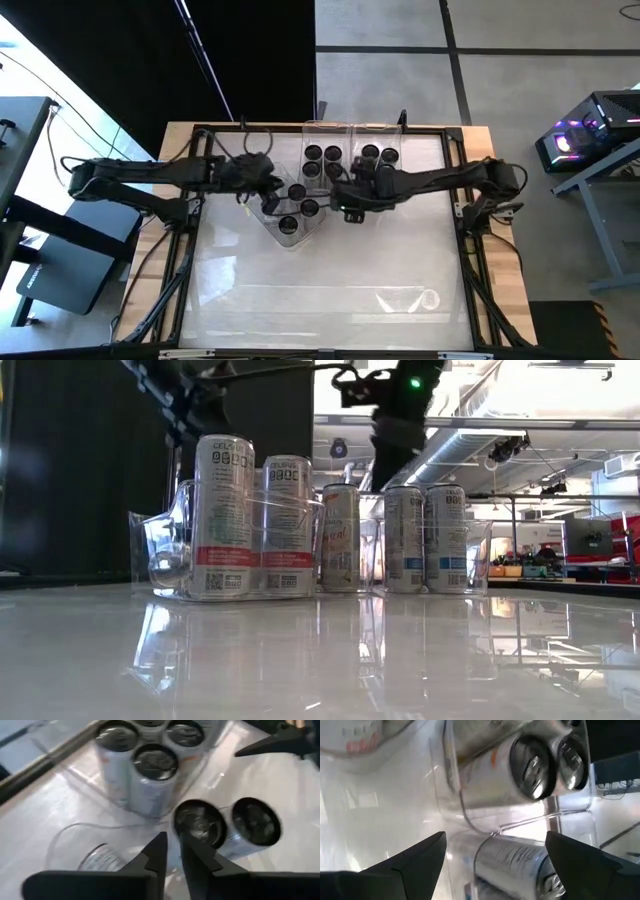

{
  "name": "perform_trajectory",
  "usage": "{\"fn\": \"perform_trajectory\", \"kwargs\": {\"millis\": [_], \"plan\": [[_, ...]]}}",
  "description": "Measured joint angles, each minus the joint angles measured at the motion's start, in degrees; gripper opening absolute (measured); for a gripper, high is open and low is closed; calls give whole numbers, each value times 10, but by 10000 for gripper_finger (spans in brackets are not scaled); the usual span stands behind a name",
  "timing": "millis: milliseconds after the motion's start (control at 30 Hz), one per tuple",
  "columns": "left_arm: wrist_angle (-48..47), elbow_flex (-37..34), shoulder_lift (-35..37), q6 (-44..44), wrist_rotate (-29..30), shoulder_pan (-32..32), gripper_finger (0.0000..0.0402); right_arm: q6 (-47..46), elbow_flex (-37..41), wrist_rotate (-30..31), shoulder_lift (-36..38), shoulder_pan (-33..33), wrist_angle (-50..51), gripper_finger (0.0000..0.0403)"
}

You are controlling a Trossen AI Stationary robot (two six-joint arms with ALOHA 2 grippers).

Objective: Sort soda cans
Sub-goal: Adjust the white pink soda cans

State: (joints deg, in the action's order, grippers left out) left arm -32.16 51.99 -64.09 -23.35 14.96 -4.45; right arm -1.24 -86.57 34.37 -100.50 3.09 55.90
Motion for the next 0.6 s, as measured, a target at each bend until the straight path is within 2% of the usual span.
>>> {"fn": "perform_trajectory", "kwargs": {"millis": [200, 300, 400, 500, 600], "plan": [[-12, 59, -46, 1, -12, 0, 110, 50, 109, 56, 64, -1, -148, 336], [-35, 103, -54, 14, -11, 0, 136, 101, 118, 15, 134, 1, -205, 336], [-17, 137, -63, 13, 10, 2, 152, 118, 100, -46, 139, -2, -277, 336], [-13, 152, -65, 16, 48, 3, 156, 129, 113, -114, 120, -2, -306, 336], [-25, 151, -67, 31, 80, 3, 154, 132, 106, -121, 139, 4, -359, 336]]}}
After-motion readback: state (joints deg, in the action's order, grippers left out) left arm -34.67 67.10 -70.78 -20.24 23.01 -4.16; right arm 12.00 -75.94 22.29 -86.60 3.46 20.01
